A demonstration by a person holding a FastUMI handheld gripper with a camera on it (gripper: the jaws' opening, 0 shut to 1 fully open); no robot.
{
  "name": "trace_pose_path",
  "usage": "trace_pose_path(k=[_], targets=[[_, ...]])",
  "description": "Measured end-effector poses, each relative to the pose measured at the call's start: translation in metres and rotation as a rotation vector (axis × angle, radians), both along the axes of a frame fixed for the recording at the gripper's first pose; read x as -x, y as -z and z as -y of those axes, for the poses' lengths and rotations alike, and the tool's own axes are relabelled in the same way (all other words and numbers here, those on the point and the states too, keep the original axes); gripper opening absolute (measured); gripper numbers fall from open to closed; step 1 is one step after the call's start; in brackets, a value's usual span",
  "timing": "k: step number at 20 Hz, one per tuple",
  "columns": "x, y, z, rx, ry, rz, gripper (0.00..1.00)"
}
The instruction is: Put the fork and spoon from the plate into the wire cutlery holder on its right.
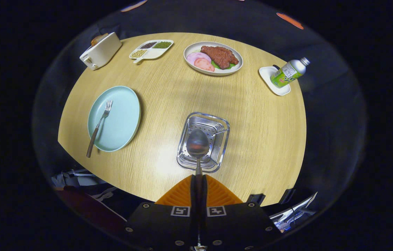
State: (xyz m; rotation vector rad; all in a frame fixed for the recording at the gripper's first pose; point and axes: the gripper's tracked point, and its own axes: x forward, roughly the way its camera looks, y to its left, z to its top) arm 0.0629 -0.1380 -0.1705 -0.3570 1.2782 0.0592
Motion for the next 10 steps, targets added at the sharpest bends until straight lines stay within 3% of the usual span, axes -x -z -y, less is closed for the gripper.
trace_pose_path(k=[10], targets=[[-0.015, 0.010, 0.002, 0.008, -0.018, -0.124, 0.04]])
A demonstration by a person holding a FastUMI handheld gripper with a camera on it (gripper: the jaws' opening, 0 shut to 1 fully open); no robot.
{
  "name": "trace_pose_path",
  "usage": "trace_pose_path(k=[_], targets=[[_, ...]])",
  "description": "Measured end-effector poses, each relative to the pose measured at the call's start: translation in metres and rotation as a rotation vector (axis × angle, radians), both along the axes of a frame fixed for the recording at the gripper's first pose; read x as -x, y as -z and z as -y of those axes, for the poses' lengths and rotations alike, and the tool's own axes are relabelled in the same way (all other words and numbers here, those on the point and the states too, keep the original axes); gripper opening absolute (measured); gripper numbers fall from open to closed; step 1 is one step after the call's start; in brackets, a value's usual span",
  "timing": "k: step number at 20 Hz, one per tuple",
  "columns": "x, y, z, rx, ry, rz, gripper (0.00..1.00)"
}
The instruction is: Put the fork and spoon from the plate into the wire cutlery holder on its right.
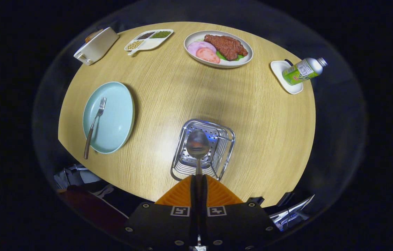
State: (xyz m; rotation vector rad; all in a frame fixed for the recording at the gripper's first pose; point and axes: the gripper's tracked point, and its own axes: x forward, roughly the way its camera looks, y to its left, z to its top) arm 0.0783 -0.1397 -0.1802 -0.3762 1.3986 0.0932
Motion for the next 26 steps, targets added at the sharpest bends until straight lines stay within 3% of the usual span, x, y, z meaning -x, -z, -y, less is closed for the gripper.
trace_pose_path(k=[6, 12, 14, 16, 19, 21, 26], targets=[[-0.010, 0.004, 0.003, 0.019, 0.001, 0.016, 0.05], [-0.017, -0.007, -0.002, -0.010, 0.025, 0.087, 0.14], [-0.018, -0.015, -0.010, -0.030, 0.033, 0.128, 0.24], [-0.019, -0.024, -0.026, -0.077, 0.043, 0.181, 0.40], [-0.021, -0.037, -0.055, -0.128, 0.039, 0.275, 0.82], [-0.022, -0.042, -0.074, -0.141, 0.035, 0.343, 0.99], [-0.019, -0.040, -0.140, -0.210, 0.007, 0.447, 0.99]])
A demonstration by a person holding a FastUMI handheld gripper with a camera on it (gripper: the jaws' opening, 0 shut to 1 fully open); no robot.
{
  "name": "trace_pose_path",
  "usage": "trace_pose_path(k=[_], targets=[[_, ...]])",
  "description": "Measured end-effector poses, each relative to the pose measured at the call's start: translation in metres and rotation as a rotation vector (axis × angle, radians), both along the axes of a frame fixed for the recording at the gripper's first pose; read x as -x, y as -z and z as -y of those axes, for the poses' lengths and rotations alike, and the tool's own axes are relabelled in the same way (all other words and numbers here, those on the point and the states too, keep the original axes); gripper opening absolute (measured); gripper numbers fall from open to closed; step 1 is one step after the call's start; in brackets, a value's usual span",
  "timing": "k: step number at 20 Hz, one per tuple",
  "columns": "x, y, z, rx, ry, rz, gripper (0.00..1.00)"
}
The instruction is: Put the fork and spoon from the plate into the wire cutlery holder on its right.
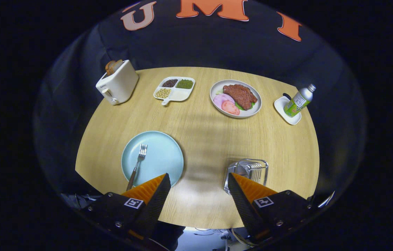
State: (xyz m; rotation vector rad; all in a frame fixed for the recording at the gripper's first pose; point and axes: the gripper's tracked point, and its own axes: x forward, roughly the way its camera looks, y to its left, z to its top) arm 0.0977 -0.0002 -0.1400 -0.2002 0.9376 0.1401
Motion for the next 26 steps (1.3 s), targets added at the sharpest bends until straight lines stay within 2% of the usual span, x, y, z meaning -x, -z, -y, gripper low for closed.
trace_pose_path(k=[7, 13, 21, 26], targets=[[0.014, 0.039, -0.081, -0.045, -0.044, 0.020, 0.99], [0.020, 0.069, -0.123, -0.066, -0.053, 0.020, 0.99], [0.021, 0.122, -0.129, -0.031, 0.005, -0.004, 0.99], [0.022, 0.140, -0.128, 0.009, 0.000, -0.005, 0.98]])
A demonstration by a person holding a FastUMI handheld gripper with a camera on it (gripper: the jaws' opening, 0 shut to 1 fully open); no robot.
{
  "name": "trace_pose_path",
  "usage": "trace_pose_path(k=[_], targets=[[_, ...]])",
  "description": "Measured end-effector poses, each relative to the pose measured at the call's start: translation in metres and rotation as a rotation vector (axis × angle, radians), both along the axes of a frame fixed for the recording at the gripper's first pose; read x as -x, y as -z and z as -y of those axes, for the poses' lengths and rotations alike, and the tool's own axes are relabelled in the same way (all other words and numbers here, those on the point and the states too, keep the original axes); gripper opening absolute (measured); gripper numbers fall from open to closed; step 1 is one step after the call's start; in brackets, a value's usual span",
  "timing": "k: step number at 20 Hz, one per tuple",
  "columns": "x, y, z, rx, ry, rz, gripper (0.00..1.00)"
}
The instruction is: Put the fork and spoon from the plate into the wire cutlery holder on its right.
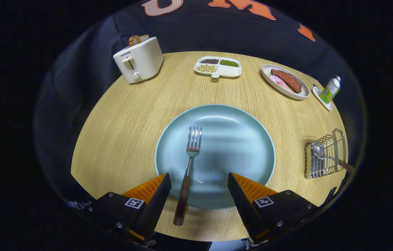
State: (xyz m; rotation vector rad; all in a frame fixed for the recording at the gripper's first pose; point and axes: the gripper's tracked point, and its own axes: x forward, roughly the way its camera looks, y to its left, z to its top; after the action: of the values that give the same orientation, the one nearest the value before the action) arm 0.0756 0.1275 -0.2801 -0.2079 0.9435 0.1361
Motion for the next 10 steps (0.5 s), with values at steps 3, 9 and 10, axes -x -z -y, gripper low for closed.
trace_pose_path(k=[3, 9, 10], targets=[[0.002, 0.003, -0.009, -0.013, -0.018, -0.003, 0.85], [0.006, 0.012, -0.018, -0.048, -0.017, -0.034, 0.21], [0.006, 0.014, -0.018, -0.050, -0.011, -0.038, 0.19]])
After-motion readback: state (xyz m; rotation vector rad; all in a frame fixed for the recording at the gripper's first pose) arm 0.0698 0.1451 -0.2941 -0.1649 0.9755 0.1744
